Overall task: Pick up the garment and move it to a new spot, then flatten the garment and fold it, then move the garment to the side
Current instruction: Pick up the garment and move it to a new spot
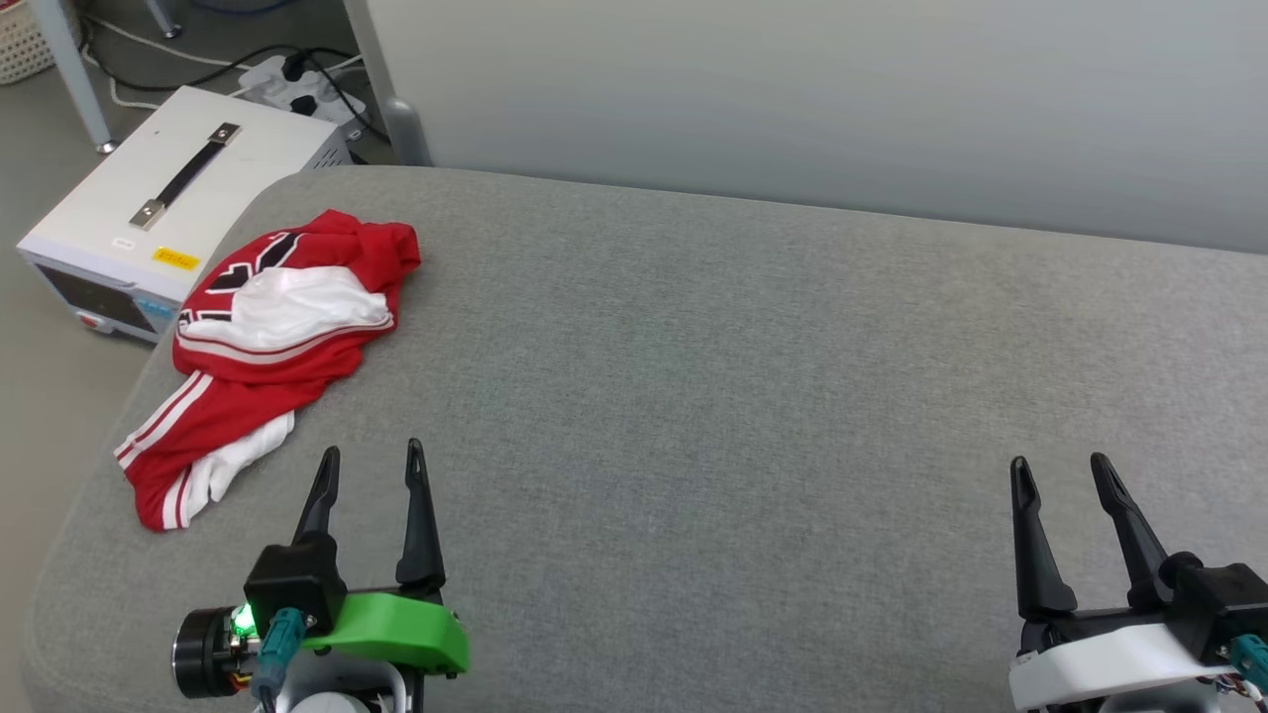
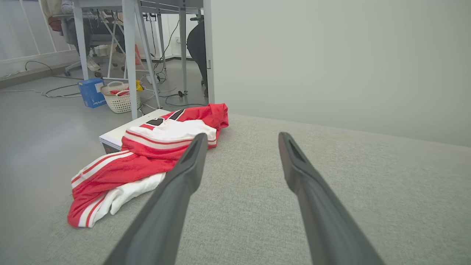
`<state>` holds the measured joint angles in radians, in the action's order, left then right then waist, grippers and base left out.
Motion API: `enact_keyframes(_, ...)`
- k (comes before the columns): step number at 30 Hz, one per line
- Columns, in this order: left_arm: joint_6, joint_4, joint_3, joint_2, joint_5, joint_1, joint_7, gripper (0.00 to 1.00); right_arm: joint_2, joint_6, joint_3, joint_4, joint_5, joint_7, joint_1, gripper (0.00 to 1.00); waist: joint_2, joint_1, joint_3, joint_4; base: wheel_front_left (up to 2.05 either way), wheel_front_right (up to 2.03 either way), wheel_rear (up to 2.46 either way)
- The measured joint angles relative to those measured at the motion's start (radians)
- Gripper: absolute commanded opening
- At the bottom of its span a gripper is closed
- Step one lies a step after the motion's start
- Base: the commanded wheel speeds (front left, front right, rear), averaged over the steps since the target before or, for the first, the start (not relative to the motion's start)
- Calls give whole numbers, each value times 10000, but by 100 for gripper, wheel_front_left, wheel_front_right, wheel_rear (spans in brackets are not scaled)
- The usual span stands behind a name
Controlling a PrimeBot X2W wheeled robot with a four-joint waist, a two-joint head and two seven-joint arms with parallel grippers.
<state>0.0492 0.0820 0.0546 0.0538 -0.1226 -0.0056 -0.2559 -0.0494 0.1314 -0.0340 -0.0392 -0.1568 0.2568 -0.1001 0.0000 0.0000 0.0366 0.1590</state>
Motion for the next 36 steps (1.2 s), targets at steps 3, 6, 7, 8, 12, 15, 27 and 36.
enact_keyframes(3,4,12,-92,0,-25,-29,0,100,2,0,36,-13,58,0,9,100,0,0,57,383,0,0,0)
enact_keyframes(6,6,17,-173,-2,-115,-73,0,100,2,0,61,-40,125,0,24,100,0,0,109,756,0,0,0)
enact_keyframes(7,6,15,-192,-2,-161,-74,0,100,2,0,69,-56,136,0,35,100,0,0,126,889,0,0,0)
enact_keyframes(8,6,21,-209,-2,-207,-76,0,100,0,0,75,-67,138,0,47,100,0,0,144,1023,0,0,0)
enact_keyframes(12,35,42,-286,-2,-362,-81,0,100,2,0,130,-115,230,0,71,100,0,0,206,1539,0,0,0)
enact_keyframes(15,36,48,-309,-2,-424,-90,0,100,4,0,146,-159,303,0,93,100,0,0,245,1885,0,0,0)
enact_keyframes(27,31,86,-414,-2,-556,-102,0,100,8,0,299,-244,564,0,200,100,0,0,386,3147,0,0,0)
enact_keyframes(36,-6,247,-506,-2,-788,-108,0,100,8,0,389,-249,606,0,211,100,0,0,472,3413,0,0,0)
